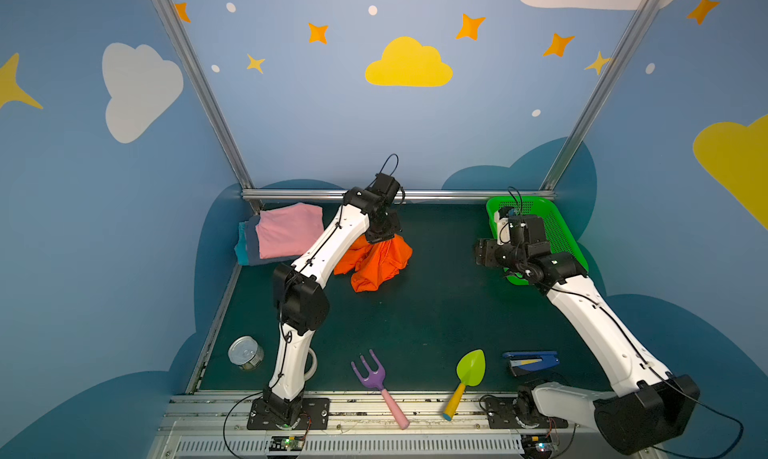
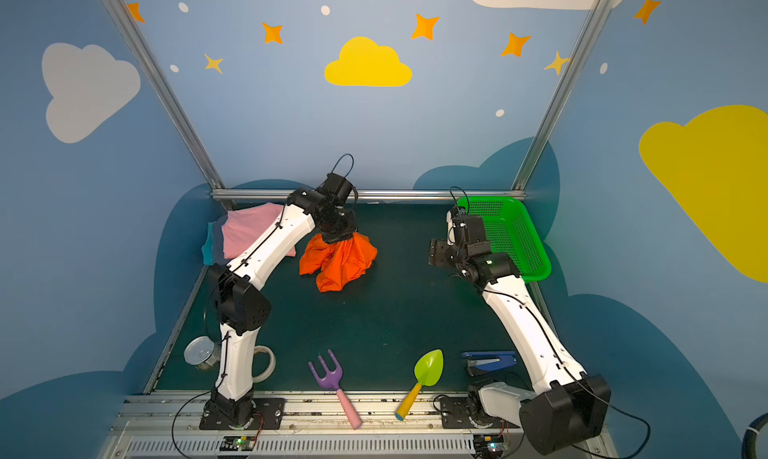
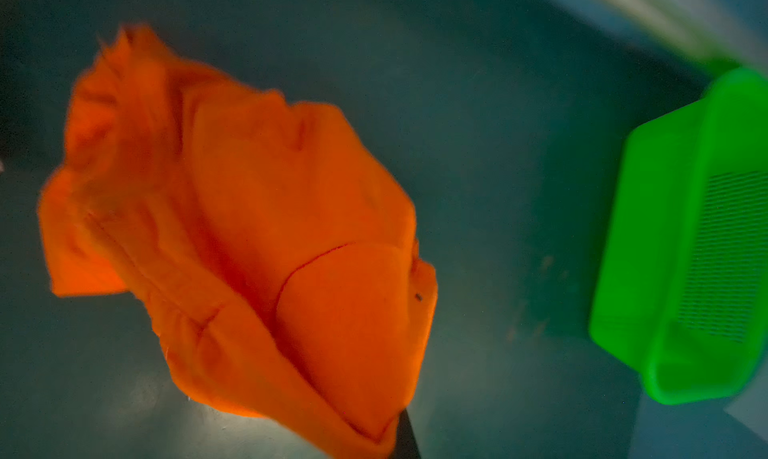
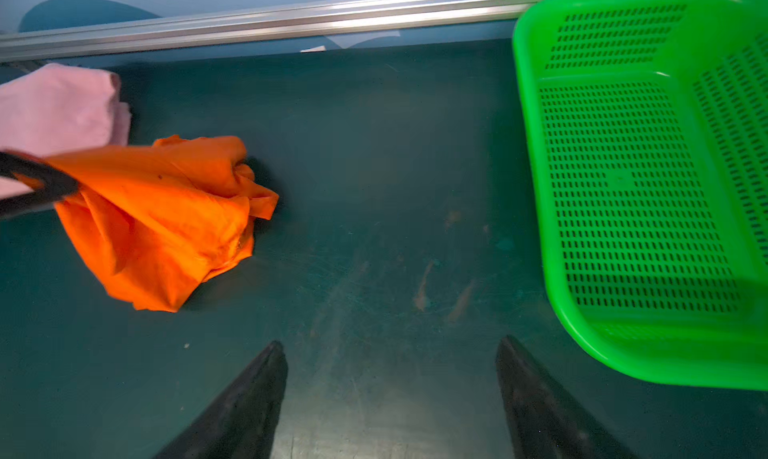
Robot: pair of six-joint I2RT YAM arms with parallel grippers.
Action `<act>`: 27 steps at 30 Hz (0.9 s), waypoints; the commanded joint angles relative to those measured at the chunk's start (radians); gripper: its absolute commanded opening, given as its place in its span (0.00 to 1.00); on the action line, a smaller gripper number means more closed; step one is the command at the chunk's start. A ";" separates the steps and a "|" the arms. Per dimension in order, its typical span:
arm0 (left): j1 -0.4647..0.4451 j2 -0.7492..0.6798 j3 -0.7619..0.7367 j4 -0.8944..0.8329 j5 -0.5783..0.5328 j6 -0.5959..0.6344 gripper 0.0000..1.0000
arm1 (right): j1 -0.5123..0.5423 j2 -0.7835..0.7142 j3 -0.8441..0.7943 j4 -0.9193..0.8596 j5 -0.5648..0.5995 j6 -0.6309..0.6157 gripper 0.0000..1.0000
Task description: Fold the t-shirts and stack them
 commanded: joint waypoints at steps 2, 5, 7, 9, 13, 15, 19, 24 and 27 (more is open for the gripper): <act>0.001 -0.072 0.227 -0.183 -0.021 0.007 0.04 | 0.076 0.032 0.022 0.057 -0.113 -0.031 0.81; 0.002 -0.109 0.301 -0.170 -0.009 0.005 0.04 | 0.151 0.064 0.033 0.101 -0.145 -0.034 0.84; 0.005 -0.147 0.309 -0.140 -0.005 0.004 0.04 | 0.198 0.090 0.033 0.147 -0.152 -0.020 0.85; 0.014 -0.182 0.309 -0.116 -0.003 0.001 0.04 | 0.244 0.125 0.040 0.205 -0.164 -0.003 0.86; 0.036 -0.235 0.295 -0.096 0.004 -0.008 0.04 | 0.294 0.232 0.098 0.301 -0.210 0.032 0.87; 0.047 -0.259 0.267 -0.079 0.027 -0.013 0.04 | 0.291 0.301 0.144 0.356 -0.208 0.065 0.87; 0.103 -0.289 0.193 -0.036 0.130 -0.038 0.04 | 0.242 0.418 0.269 0.403 -0.265 0.140 0.49; 0.227 -0.306 0.059 0.037 0.322 -0.100 0.04 | 0.149 0.490 0.457 0.320 -0.329 0.174 0.00; 0.274 -0.309 -0.017 0.070 0.373 -0.115 0.04 | 0.086 0.450 0.490 0.287 -0.313 0.158 0.00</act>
